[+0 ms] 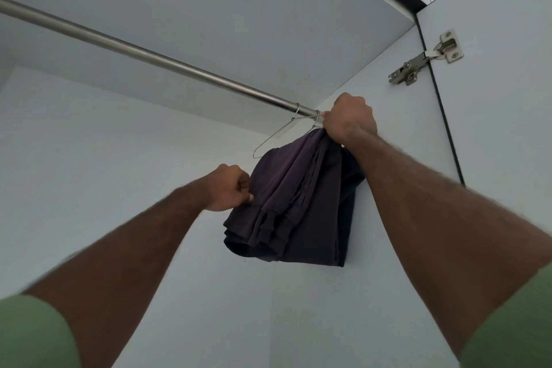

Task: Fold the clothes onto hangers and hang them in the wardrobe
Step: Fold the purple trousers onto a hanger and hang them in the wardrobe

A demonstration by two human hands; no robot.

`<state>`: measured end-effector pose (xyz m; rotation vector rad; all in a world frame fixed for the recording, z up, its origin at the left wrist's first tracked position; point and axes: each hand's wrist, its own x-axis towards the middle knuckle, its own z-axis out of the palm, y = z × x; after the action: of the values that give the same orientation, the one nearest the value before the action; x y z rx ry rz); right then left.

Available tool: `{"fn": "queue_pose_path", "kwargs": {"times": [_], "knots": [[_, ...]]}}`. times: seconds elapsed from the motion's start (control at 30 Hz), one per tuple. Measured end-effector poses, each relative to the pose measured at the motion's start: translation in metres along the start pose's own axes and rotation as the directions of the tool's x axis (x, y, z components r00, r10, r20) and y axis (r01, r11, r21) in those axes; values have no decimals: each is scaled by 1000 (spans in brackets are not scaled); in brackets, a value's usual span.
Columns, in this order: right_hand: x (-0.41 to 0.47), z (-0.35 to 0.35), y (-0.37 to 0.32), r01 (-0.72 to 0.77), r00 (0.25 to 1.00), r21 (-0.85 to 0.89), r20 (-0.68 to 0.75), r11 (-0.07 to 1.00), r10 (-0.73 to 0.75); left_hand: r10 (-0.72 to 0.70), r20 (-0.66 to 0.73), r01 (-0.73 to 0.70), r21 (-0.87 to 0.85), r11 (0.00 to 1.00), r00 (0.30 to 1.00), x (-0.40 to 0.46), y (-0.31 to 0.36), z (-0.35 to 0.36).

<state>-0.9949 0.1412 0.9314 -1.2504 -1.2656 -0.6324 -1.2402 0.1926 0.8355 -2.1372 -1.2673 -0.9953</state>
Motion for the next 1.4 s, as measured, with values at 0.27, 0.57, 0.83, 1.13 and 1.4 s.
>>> {"fn": "queue_pose_path", "kwargs": {"times": [0.27,0.57,0.83,1.13,1.4], "knots": [[-12,2,-3,8,1000,69,-12,998,-8,17,15,-17,-19,1000,1000,-15,3,3],[-55,-21,3,-37,999,45,-3,998,38,65,-54,-70,-95,993,996,-39,17,-9],[-114,-51,23,-25,996,-104,77,994,33,145,-118,-166,-197,966,982,-62,56,-4],[-188,-122,84,-69,986,-322,119,944,113,217,-119,-245,-356,902,969,-102,137,26],[-300,-232,153,-109,975,-447,126,888,183,346,-63,-326,-525,786,936,-182,268,54]]}}
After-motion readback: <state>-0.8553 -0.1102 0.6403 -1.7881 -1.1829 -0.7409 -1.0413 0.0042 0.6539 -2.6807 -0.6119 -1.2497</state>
